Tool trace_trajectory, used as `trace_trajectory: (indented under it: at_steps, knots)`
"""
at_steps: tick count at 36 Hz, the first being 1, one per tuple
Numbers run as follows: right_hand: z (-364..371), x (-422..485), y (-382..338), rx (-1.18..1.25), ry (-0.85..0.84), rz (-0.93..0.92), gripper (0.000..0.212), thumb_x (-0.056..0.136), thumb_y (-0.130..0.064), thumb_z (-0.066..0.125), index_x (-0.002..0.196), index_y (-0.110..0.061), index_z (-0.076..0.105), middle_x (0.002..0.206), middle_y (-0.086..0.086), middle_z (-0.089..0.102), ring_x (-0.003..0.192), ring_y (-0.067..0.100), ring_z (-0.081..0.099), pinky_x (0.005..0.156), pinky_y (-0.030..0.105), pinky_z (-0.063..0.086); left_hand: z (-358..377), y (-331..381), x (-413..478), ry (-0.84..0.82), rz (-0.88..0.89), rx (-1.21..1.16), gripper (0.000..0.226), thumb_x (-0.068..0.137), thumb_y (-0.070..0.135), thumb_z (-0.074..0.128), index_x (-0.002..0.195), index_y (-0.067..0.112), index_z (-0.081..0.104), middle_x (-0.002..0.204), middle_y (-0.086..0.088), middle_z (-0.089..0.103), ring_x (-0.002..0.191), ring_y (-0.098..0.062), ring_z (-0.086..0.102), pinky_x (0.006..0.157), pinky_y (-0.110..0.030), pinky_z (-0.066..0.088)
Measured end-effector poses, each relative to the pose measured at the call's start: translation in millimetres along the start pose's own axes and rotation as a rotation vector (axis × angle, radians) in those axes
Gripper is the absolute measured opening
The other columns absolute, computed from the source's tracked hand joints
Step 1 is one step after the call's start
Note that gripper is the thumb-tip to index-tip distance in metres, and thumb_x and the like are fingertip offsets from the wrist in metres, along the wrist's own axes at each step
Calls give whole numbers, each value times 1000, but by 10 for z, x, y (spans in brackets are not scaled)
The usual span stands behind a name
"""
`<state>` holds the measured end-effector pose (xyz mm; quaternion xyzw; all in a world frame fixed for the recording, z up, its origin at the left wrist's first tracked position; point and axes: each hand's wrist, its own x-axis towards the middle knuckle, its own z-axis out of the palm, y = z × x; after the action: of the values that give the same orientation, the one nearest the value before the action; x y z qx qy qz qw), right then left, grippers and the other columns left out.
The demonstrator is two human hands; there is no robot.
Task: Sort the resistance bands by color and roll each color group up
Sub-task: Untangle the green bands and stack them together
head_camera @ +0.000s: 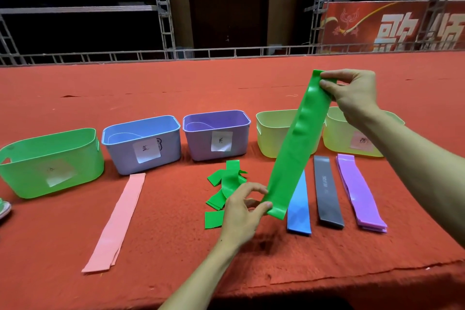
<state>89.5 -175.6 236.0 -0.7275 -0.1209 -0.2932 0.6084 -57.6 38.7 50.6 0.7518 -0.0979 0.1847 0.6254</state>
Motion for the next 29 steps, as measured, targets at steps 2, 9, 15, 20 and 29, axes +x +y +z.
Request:
trace_trajectory:
  at_steps: [2,9,15,20,29]
  knots:
    - [-5,2,13,1,2,3,17,80,-5,74,94,-15,74,92,8,72,87,23,68,82,40,58,1,-4,2,-1,-20,-1,29,73,14,70,84,41,65,97,21,67,62,-2,59,74,-44,59]
    - [-19,17,-17,38,1,5,16,80,-4,74,94,-14,74,95,9,72,89,23,68,79,35,59,34,6,17,-29,-206,-146,24,84,-7,66,83,17,66,94,7,70,63,-7,67,66,-24,58]
    - [5,-35,-88,40,-13,-23,18,81,-3,73,96,-13,73,95,9,71,91,24,68,78,32,59,56,19,-1,-63,-162,-100,27,82,-9,67,82,18,65,102,8,65,58,-5,65,63,-23,58]
    - [12,-43,-88,31,-10,-30,17,81,-4,73,96,-13,73,94,7,72,88,21,69,76,30,59,79,36,-8,-47,-151,-92,27,82,-11,67,79,16,63,101,12,66,58,-8,67,59,-22,57]
    - [15,-56,-128,50,-5,-7,15,81,-6,74,95,-13,74,95,7,72,88,21,70,72,29,59,102,21,23,-27,-152,-13,25,87,-3,65,73,18,63,104,1,68,66,-19,72,62,-31,60]
